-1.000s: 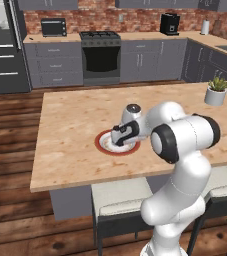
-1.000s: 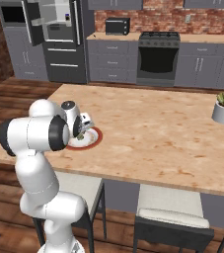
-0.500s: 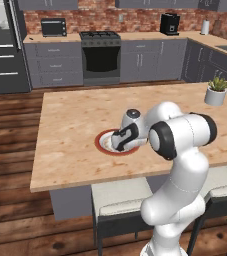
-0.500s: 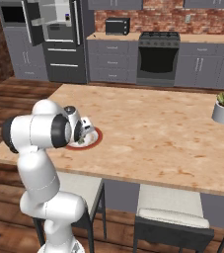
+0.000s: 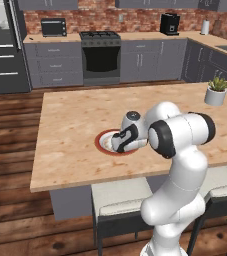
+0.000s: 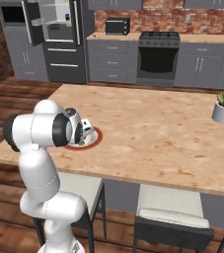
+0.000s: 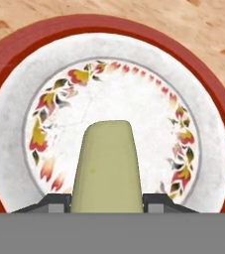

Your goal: Retrieve the butter from the fridge and place it on a plate on the dining table. Then retrieve the butter knife by the fridge and place it near the plate.

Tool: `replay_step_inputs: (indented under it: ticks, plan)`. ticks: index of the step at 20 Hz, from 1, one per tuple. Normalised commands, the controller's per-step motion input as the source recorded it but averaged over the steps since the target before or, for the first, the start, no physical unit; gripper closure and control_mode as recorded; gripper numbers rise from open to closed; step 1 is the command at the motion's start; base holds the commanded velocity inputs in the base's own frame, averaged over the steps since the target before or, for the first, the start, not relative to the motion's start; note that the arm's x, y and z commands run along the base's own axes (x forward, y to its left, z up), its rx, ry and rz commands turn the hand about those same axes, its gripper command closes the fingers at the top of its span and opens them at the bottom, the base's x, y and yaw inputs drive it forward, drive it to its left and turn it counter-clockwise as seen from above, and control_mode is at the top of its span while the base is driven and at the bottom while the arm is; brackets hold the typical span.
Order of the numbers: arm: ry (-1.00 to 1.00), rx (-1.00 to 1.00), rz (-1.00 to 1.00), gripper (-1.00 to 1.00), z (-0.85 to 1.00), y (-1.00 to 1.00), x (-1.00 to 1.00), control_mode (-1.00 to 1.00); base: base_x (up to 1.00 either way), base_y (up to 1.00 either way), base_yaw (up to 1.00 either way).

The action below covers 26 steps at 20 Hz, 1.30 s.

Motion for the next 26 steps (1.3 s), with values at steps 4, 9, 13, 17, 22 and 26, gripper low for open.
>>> replay_step_inputs:
  ticks: [4, 9, 13, 17, 22, 26]
  plan:
    - [0.0, 0.0, 0.0, 1.0, 0.0, 0.0, 0.11, -1.0, 0.0, 0.0, 0.0]
    - [0.0, 0.0, 0.0, 1.0, 0.0, 0.0, 0.15, -1.0, 0.0, 0.0, 0.0]
    - [0.0, 0.0, 0.0, 1.0, 0.0, 0.04, 0.17, -1.0, 0.0, 0.0, 0.0]
    - [0.0, 0.0, 0.0, 1.0, 0.0, 0.1, 0.21, -1.0, 0.0, 0.0, 0.0]
    - [0.0, 0.0, 0.0, 1.0, -0.05, 0.1, 0.21, -1.0, 0.0, 0.0, 0.0]
    - [0.0, 0.0, 0.0, 1.0, -0.13, 0.11, 0.09, -1.0, 0.0, 0.0, 0.0]
